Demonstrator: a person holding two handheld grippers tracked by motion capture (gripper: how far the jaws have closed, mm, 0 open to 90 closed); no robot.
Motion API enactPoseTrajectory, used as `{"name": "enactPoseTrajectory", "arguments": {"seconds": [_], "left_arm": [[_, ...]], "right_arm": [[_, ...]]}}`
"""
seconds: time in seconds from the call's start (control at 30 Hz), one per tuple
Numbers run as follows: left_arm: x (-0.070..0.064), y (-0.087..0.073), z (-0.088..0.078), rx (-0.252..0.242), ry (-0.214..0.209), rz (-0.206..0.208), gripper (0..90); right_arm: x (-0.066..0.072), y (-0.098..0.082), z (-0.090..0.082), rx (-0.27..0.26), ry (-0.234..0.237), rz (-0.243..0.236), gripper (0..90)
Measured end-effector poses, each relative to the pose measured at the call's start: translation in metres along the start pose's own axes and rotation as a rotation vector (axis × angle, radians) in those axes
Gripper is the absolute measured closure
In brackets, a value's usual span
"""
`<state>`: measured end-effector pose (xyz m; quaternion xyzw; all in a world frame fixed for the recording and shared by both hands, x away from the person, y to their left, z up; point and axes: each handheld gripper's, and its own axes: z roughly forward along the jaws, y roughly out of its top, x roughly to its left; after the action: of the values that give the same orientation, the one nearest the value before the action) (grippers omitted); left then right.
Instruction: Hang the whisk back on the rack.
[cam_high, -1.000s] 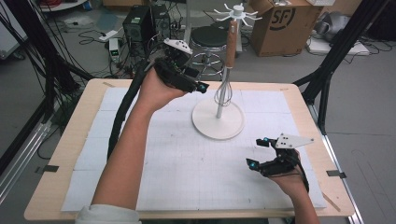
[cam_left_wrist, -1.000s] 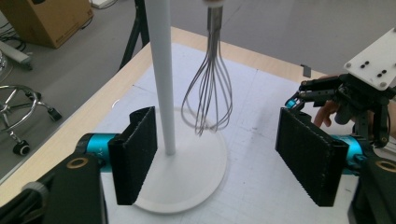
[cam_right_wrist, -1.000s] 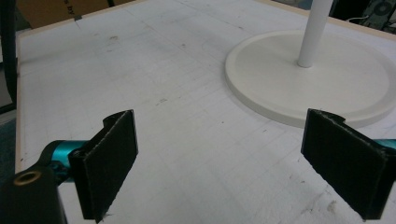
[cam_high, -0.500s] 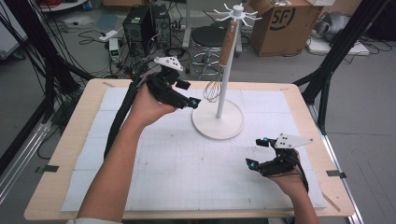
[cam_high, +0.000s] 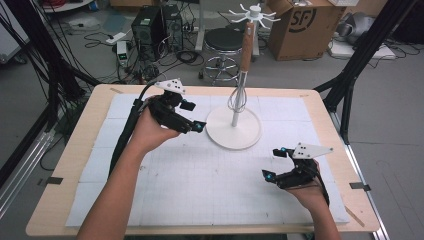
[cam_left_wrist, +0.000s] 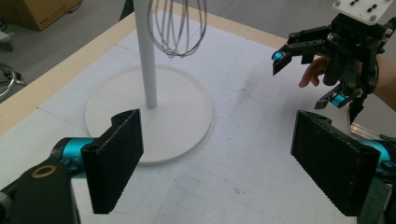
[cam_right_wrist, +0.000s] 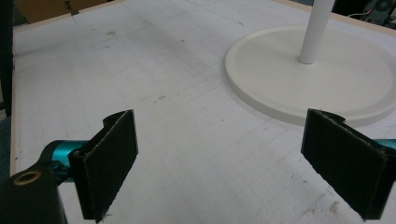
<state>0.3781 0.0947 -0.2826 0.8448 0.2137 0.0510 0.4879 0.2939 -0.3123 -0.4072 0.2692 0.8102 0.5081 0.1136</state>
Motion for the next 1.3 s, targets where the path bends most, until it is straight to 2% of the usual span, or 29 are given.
{"name": "enactPoseTrajectory", "arguments": {"seconds": [0.1, 0.23, 0.47, 0.67, 0.8, 0.93, 1.0, 1.1, 1.3], "left_arm": [[-0.001, -0.01, -0.002, 0.008, 0.022, 0.004, 16.8], [0.0, -0.025, -0.004, 0.015, 0.03, -0.011, 16.0], [-0.005, -0.049, -0.008, 0.004, 0.02, -0.018, 14.1], [-0.007, -0.07, -0.013, -0.016, 0.013, -0.04, 12.5], [-0.011, -0.082, -0.016, -0.01, 0.024, -0.019, 10.8], [-0.016, -0.095, -0.021, -0.028, 0.022, -0.029, 9.3], [-0.018, -0.102, -0.024, -0.046, 0.013, -0.048, 8.6], [-0.02, -0.112, -0.029, -0.054, 0.023, -0.06, 7.7], [-0.024, -0.132, -0.035, -0.079, 0.012, -0.081, 4.2]], "right_arm": [[0.0, 0.0, 0.0, 0.002, 0.0, 0.001, 10.0], [0.0, 0.0, 0.0, 0.002, -0.003, 0.002, 10.0], [0.001, 0.0, 0.002, 0.007, -0.004, -0.003, 10.0], [0.001, 0.0, 0.002, 0.011, -0.006, -0.005, 10.0], [0.0, 0.0, 0.003, 0.014, -0.01, -0.003, 10.0], [-0.001, 0.0, 0.004, 0.022, -0.007, -0.002, 10.0], [0.0, 0.0, 0.005, 0.024, -0.006, -0.001, 10.0], [0.0, -0.001, 0.006, 0.018, 0.001, -0.001, 10.0], [0.0, -0.002, 0.01, 0.041, 0.006, -0.009, 10.0]]}}
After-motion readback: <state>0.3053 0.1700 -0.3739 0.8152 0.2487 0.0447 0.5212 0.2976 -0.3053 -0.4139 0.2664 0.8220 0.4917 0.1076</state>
